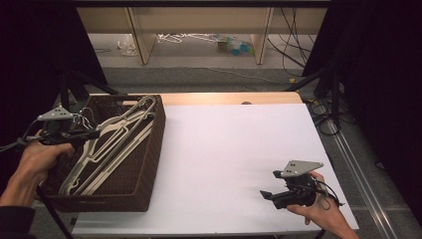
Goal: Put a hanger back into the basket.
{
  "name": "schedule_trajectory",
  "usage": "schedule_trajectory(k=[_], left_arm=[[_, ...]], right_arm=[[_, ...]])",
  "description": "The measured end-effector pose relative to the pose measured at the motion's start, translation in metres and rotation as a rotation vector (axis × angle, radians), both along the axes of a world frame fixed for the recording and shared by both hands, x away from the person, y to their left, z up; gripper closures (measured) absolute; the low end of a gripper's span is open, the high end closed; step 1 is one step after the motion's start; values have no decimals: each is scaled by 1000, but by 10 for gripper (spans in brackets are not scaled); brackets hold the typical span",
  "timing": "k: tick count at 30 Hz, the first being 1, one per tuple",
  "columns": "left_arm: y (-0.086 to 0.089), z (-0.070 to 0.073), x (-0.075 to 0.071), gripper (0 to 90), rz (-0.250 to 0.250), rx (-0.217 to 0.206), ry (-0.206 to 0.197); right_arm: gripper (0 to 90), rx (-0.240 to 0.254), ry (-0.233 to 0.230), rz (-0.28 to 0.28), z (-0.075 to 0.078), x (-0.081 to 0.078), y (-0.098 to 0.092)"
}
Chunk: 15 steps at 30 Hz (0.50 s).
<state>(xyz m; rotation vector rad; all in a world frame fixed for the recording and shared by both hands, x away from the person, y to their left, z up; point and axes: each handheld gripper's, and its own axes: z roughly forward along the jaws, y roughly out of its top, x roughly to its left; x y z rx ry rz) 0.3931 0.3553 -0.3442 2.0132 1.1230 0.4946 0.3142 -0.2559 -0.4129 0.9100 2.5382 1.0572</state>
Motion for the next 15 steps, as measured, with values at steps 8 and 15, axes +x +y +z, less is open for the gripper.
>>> schedule_trajectory(k=[8,15], left_arm=[[-9,-18,9,855,-12,2,47],[-10,-33,19,845,16,30,67]], right_arm=[[225,-7,-5,11,-2,1,1],[225,-5,3,5,-2,1,0]])
